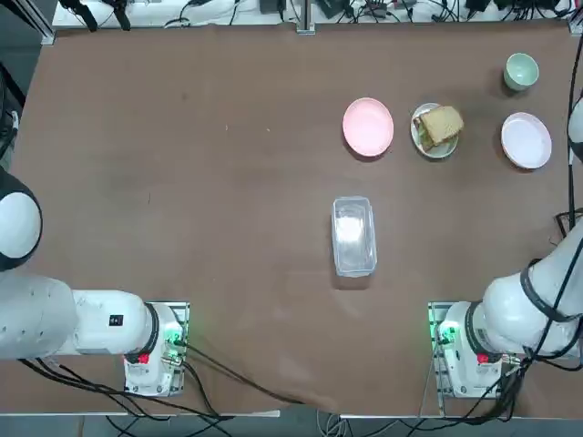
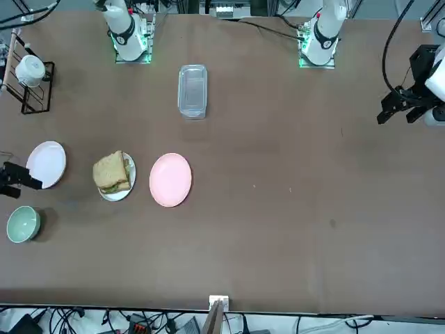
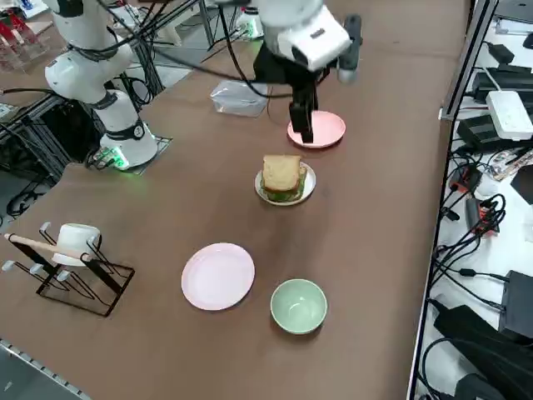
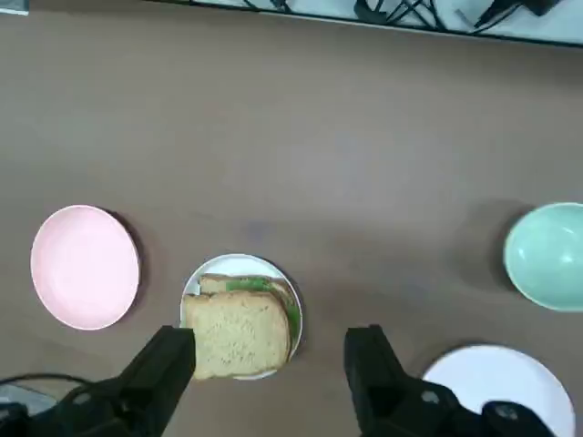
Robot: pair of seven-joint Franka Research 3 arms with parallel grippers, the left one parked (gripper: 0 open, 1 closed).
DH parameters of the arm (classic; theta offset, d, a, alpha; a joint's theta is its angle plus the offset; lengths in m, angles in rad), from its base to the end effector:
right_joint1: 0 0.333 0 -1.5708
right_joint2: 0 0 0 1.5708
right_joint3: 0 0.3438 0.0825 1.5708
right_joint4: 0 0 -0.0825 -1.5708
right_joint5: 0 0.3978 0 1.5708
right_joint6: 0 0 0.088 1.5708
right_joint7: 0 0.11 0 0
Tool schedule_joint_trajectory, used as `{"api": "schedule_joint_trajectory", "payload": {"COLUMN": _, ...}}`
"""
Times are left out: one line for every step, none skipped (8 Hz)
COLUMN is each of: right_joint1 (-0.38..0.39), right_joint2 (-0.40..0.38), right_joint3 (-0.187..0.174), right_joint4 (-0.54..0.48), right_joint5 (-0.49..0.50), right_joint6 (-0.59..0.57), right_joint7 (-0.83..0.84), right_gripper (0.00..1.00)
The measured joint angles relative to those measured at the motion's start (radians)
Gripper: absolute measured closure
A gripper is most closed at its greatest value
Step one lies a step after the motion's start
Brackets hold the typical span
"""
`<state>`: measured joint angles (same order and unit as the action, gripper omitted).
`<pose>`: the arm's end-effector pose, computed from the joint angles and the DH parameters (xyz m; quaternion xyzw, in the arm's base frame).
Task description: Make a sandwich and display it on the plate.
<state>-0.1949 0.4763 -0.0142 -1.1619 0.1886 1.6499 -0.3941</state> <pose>0.7115 -0.1287 0.5490 -0.9921 -0.0859 -0.0325 0.0849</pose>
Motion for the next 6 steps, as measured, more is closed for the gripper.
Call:
{"api": "schedule_joint_trajectory", "payload": {"right_joint1": 0.042, "right_joint2": -0.029, "right_joint3": -0.003, "right_joint4": 0.000, "right_joint5": -0.049, "right_joint6": -0.008, "right_joint7": 0.066, "right_gripper": 0.00}}
{"api": "schedule_joint_trajectory", "payload": {"right_joint1": 0.084, "right_joint2": -0.058, "right_joint3": -0.006, "right_joint4": 0.000, "right_joint5": -0.092, "right_joint6": -0.030, "right_joint7": 0.136, "right_gripper": 0.00}}
{"api": "schedule_joint_trajectory", "payload": {"right_joint1": 0.121, "right_joint2": -0.090, "right_joint3": -0.007, "right_joint4": -0.006, "right_joint5": -0.131, "right_joint6": -0.060, "right_joint7": 0.208, "right_gripper": 0.00}}
{"api": "schedule_joint_trajectory", "payload": {"right_joint1": 0.153, "right_joint2": -0.129, "right_joint3": -0.007, "right_joint4": -0.031, "right_joint5": -0.166, "right_joint6": -0.074, "right_joint7": 0.268, "right_gripper": 0.00}}
{"api": "schedule_joint_trajectory", "payload": {"right_joint1": 0.185, "right_joint2": -0.176, "right_joint3": -0.008, "right_joint4": -0.080, "right_joint5": -0.192, "right_joint6": -0.078, "right_joint7": 0.313, "right_gripper": 0.00}}
{"api": "schedule_joint_trajectory", "payload": {"right_joint1": 0.214, "right_joint2": -0.230, "right_joint3": -0.008, "right_joint4": -0.141, "right_joint5": -0.204, "right_joint6": -0.078, "right_joint7": 0.342, "right_gripper": 0.00}}
